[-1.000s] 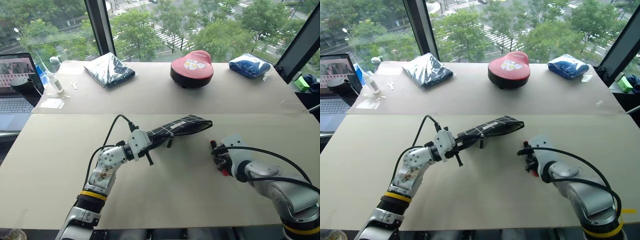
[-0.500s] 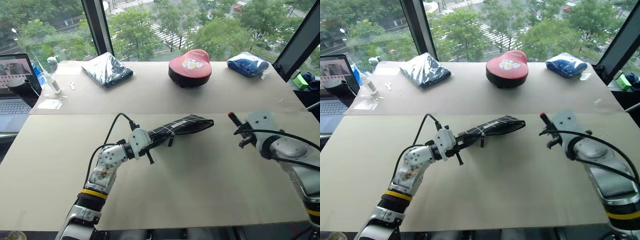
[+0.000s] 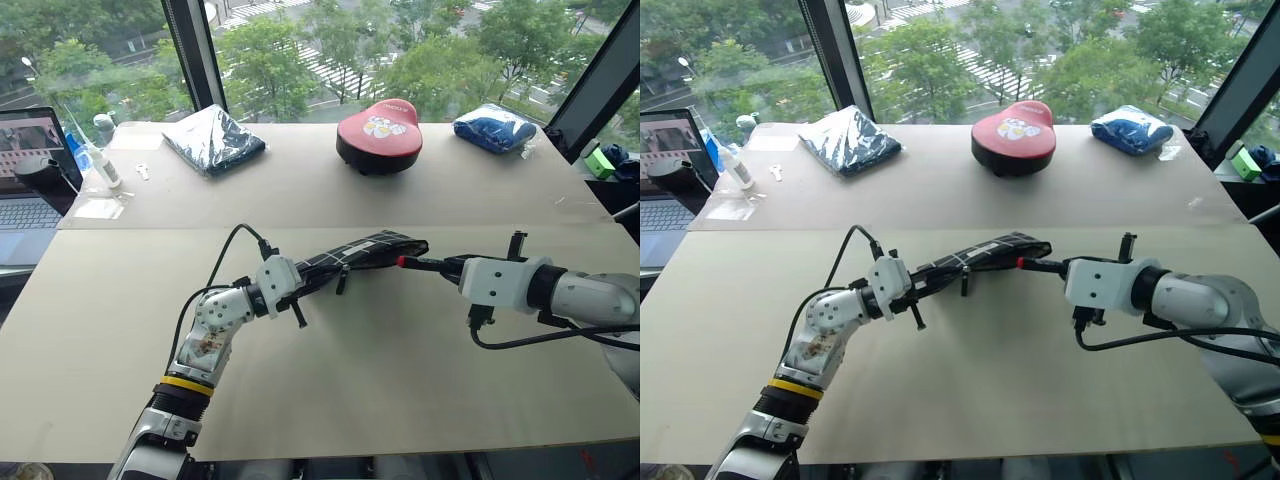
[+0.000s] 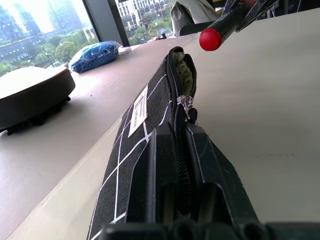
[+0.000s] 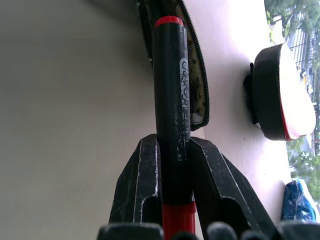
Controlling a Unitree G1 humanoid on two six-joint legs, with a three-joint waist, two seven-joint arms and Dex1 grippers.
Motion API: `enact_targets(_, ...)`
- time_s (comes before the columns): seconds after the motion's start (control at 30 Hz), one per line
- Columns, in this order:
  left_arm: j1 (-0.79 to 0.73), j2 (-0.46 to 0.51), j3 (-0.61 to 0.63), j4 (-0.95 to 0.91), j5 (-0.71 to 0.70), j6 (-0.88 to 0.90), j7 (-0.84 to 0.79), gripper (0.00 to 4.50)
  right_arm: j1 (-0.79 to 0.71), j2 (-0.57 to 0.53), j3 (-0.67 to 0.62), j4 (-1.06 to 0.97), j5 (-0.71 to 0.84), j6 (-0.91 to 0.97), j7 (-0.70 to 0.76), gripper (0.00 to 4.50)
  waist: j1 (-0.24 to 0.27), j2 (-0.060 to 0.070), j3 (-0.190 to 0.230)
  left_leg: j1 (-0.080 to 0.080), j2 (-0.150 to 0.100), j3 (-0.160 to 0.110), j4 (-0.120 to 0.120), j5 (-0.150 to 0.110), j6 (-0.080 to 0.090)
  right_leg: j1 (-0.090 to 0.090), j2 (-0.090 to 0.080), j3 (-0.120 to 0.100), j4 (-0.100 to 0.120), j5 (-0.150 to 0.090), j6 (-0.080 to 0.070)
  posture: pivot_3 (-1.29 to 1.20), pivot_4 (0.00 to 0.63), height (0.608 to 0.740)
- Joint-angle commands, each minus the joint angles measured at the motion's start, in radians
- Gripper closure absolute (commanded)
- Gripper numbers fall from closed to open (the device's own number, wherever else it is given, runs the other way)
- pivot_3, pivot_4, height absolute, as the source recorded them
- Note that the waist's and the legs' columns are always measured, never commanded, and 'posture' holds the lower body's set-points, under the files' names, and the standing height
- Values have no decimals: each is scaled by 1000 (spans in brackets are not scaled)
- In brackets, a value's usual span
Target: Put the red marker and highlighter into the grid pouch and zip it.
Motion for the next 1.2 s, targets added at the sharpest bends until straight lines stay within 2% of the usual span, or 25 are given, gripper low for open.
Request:
enact_targets(0.03, -9, 4, 6, -43, -15, 1, -1, 4500, -70, 36, 13, 34, -56, -51, -10, 4040, 0, 0, 0, 0, 0, 0, 0, 0, 0, 0, 0, 0, 0, 0, 0, 0, 150, 740)
enact_targets(0.3, -16, -2, 0, -45, -14, 5, -1, 4500, -215, 140, 116, 140, -158, -146, 17, 4040, 0, 0, 0, 0, 0, 0, 0, 0, 0, -1, 0, 0, 0, 0, 0, 0, 150, 740)
enact_targets(0.53, -29, -4, 1, -31, -13, 2, -4, 4500, -337, 238, 223, 235, -257, -304, 20, 4040, -3, 0, 0, 0, 0, 0, 0, 0, -1, -1, 0, 0, 0, 0, 0, 0, 150, 740)
enact_targets(0.83, -44, -2, 8, -17, -15, -3, -7, 4500, -433, 380, 300, 394, -331, -510, -38, 4040, -5, 0, 0, -1, -1, 0, 0, 1, -2, -2, 0, 0, 0, 0, 0, 0, 150, 740)
enact_targets(0.9, -42, 0, 12, -23, -15, -4, -5, 4500, -433, 404, 288, 403, -283, -479, -5, 3020, -4, 0, 0, -1, -1, 0, -1, 1, -2, -2, 1, 0, 1, 0, 0, 0, 150, 740)
enact_targets(0.93, -39, 2, 14, -27, -16, -3, -4, 4500, -432, 411, 275, 402, -269, -454, 1, 2825, -4, 0, 0, -1, -1, 0, -1, 1, -2, -2, 1, 0, 1, 0, 0, 0, 150, 740)
enact_targets(1.0, -33, 6, 17, -31, -17, -4, -4, 4500, -436, 412, 246, 411, -275, -404, -3, 2039, -4, 0, 0, -1, -1, 0, -1, 1, -2, -2, 1, 0, 1, 0, 0, 0, 150, 740)
enact_targets(1.07, -32, 8, 18, -31, -17, -4, -4, 4500, -445, 403, 215, 427, -270, -409, -28, 1457, -3, 0, 0, -1, -1, 0, -1, 1, -2, -2, 1, 0, 1, 0, 0, 0, 150, 740)
enact_targets(1.2, -33, 9, 16, -30, -15, -4, -2, 4500, -447, 370, 133, 459, -219, -446, -69, 1457, -3, 0, 0, -1, -1, 0, -1, 1, -2, -2, 1, 0, 1, 0, -1, 0, 150, 740)
